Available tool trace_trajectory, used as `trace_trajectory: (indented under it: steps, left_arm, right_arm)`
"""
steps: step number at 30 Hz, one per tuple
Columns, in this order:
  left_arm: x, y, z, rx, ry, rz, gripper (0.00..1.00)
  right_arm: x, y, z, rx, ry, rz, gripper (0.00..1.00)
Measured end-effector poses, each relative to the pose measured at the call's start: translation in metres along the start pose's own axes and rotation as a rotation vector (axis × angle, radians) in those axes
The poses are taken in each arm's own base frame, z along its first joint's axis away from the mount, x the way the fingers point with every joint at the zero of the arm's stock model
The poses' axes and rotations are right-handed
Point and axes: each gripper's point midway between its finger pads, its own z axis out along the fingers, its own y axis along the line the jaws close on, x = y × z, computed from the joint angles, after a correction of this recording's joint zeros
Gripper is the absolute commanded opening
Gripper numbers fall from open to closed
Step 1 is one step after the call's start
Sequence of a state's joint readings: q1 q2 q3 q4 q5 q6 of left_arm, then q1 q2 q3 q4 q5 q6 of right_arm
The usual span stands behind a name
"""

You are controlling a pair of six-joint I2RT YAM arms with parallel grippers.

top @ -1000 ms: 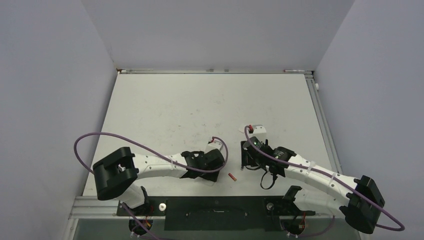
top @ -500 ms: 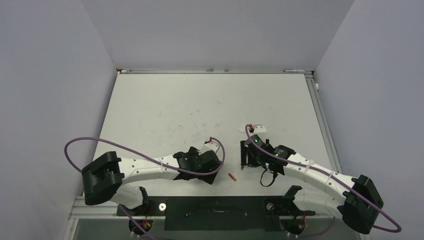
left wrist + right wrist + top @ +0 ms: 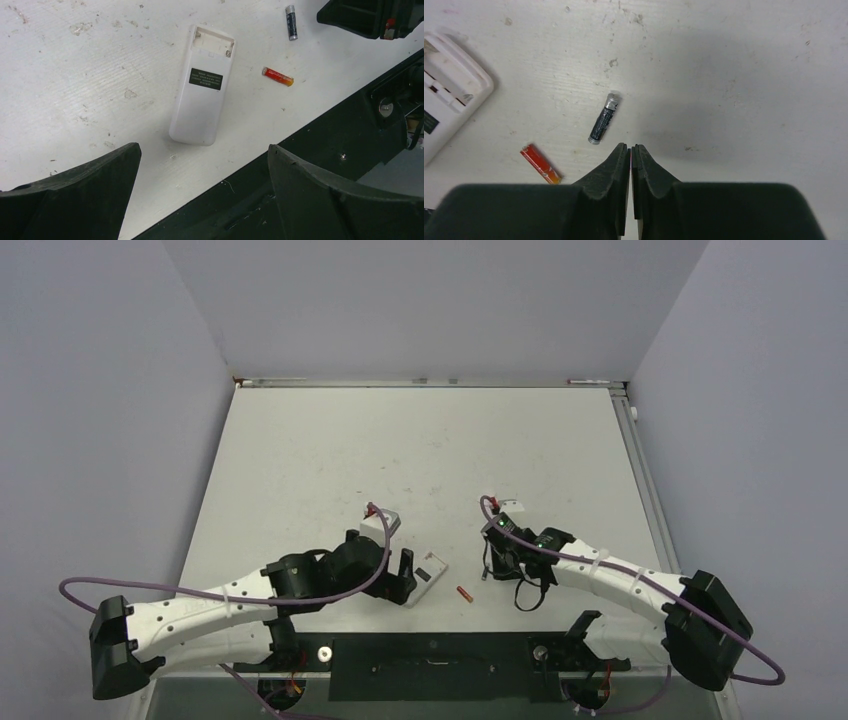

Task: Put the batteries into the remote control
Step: Adjust the battery at the center of the board.

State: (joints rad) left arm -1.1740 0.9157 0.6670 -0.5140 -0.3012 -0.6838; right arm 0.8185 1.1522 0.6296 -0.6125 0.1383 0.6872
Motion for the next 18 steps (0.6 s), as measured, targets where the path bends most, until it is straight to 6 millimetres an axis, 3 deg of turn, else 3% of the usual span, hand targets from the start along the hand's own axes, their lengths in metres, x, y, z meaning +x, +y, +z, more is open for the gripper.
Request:
trace_trajectory:
  steps: [9, 18]
  left_arm:
    - [0.004, 0.011, -0.004, 0.016, 0.001, -0.062, 0.97]
    - [0.003, 0.014, -0.008, 0.038, -0.011, -0.087, 0.97]
  right_arm:
    - [0.032, 0.014, 0.02, 0.005, 0.101, -0.039, 0.08]
    - [0.013, 0.039, 0.032, -0.024, 0.054, -0.013, 0.08]
